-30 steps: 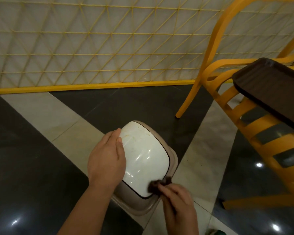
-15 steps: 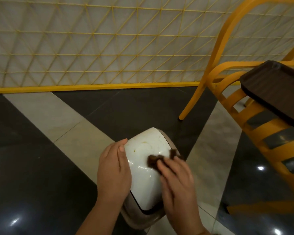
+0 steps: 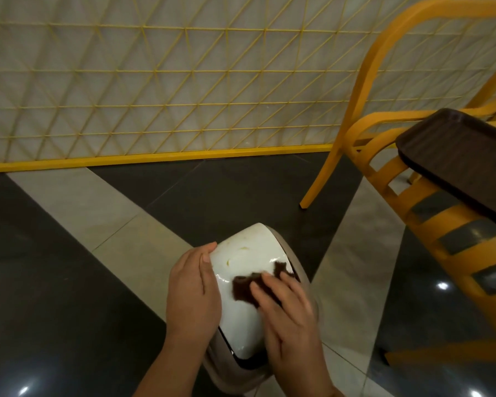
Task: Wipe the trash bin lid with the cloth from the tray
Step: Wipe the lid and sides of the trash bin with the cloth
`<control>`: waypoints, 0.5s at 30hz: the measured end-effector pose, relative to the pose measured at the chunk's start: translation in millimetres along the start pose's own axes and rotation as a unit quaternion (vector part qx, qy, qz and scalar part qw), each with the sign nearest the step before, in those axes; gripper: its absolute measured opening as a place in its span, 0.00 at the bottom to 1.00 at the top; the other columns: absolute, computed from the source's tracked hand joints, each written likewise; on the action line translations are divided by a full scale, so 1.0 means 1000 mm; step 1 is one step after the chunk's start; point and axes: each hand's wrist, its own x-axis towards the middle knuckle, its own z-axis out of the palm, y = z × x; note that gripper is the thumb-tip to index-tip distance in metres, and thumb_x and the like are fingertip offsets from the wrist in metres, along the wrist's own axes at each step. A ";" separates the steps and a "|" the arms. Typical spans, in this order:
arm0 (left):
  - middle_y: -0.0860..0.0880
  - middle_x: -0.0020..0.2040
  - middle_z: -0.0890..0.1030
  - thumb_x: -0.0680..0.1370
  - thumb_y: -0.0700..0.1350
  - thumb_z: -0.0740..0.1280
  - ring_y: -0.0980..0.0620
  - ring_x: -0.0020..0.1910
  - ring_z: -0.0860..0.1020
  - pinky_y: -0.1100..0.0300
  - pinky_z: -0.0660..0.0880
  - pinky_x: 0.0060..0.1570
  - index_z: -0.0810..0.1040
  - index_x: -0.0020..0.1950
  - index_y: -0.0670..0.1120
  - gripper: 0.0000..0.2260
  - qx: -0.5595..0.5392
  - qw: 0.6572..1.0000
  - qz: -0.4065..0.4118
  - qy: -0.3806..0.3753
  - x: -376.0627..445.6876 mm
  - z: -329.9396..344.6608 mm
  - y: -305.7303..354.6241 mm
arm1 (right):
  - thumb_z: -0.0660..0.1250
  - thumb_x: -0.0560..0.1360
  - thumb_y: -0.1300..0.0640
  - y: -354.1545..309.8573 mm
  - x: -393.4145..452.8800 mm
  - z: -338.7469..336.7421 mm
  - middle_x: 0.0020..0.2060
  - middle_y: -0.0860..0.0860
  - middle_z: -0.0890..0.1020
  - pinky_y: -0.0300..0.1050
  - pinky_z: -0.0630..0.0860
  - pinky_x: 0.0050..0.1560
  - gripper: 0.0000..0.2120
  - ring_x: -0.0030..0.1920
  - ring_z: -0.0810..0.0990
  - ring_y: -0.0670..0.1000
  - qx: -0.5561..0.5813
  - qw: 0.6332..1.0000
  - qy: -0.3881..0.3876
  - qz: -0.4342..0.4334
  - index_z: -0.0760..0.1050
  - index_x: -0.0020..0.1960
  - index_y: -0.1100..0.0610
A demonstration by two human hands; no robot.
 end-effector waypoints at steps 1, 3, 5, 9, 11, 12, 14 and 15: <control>0.53 0.58 0.76 0.78 0.54 0.49 0.54 0.59 0.72 0.61 0.67 0.59 0.74 0.62 0.52 0.20 -0.001 1.000 0.004 0.000 0.000 0.000 0.001 | 0.46 0.83 0.49 0.001 0.007 -0.002 0.64 0.47 0.75 0.50 0.68 0.68 0.20 0.67 0.68 0.52 0.000 1.000 -0.010 -0.011 0.75 0.63 0.47; 0.52 0.58 0.76 0.77 0.56 0.48 0.54 0.58 0.73 0.60 0.67 0.59 0.74 0.63 0.51 0.22 -0.006 1.000 0.014 -0.003 -0.001 -0.002 0.001 | 0.50 0.82 0.53 0.000 0.033 -0.006 0.62 0.49 0.78 0.51 0.69 0.66 0.19 0.66 0.71 0.54 -0.027 0.999 -0.024 -0.026 0.78 0.61 0.51; 0.52 0.58 0.77 0.78 0.55 0.49 0.54 0.58 0.73 0.60 0.68 0.59 0.74 0.63 0.51 0.21 -0.004 1.000 0.016 -0.006 0.000 -0.001 0.001 | 0.57 0.79 0.58 0.006 0.065 -0.008 0.61 0.49 0.79 0.40 0.61 0.69 0.16 0.66 0.70 0.51 -0.055 0.998 -0.036 0.025 0.78 0.62 0.51; 0.53 0.58 0.77 0.80 0.51 0.51 0.56 0.56 0.72 0.63 0.67 0.57 0.74 0.62 0.52 0.16 -0.003 1.000 -0.005 0.006 0.000 0.002 0.000 | 0.59 0.80 0.58 0.018 0.070 -0.016 0.58 0.38 0.75 0.34 0.61 0.68 0.16 0.62 0.66 0.39 0.056 0.981 0.006 0.185 0.73 0.63 0.42; 0.52 0.59 0.76 0.80 0.51 0.52 0.56 0.56 0.72 0.63 0.66 0.56 0.74 0.63 0.52 0.17 0.007 1.000 -0.013 0.008 0.000 0.003 0.001 | 0.59 0.80 0.57 0.016 0.039 -0.020 0.60 0.37 0.73 0.46 0.65 0.69 0.16 0.64 0.67 0.42 0.048 0.981 0.020 0.190 0.72 0.63 0.41; 0.53 0.59 0.76 0.80 0.51 0.52 0.56 0.56 0.72 0.63 0.66 0.56 0.74 0.63 0.52 0.16 0.008 1.000 -0.015 0.007 0.001 0.004 0.001 | 0.59 0.80 0.56 0.013 0.023 -0.021 0.61 0.40 0.74 0.50 0.66 0.69 0.15 0.65 0.68 0.46 0.031 0.986 0.021 0.164 0.73 0.63 0.43; 0.53 0.58 0.76 0.80 0.51 0.51 0.56 0.56 0.72 0.63 0.67 0.55 0.74 0.62 0.52 0.16 -0.003 1.000 -0.010 0.008 0.000 0.003 0.001 | 0.56 0.79 0.53 0.010 0.009 -0.019 0.62 0.47 0.77 0.54 0.69 0.67 0.16 0.66 0.69 0.51 -0.012 0.997 -0.003 0.081 0.77 0.63 0.50; 0.54 0.57 0.76 0.80 0.50 0.51 0.56 0.56 0.72 0.63 0.67 0.55 0.74 0.62 0.52 0.16 -0.009 1.000 -0.006 0.011 0.000 0.002 0.001 | 0.55 0.79 0.52 0.006 0.013 -0.018 0.62 0.48 0.78 0.53 0.70 0.67 0.17 0.66 0.70 0.52 -0.023 0.999 -0.034 0.030 0.77 0.62 0.51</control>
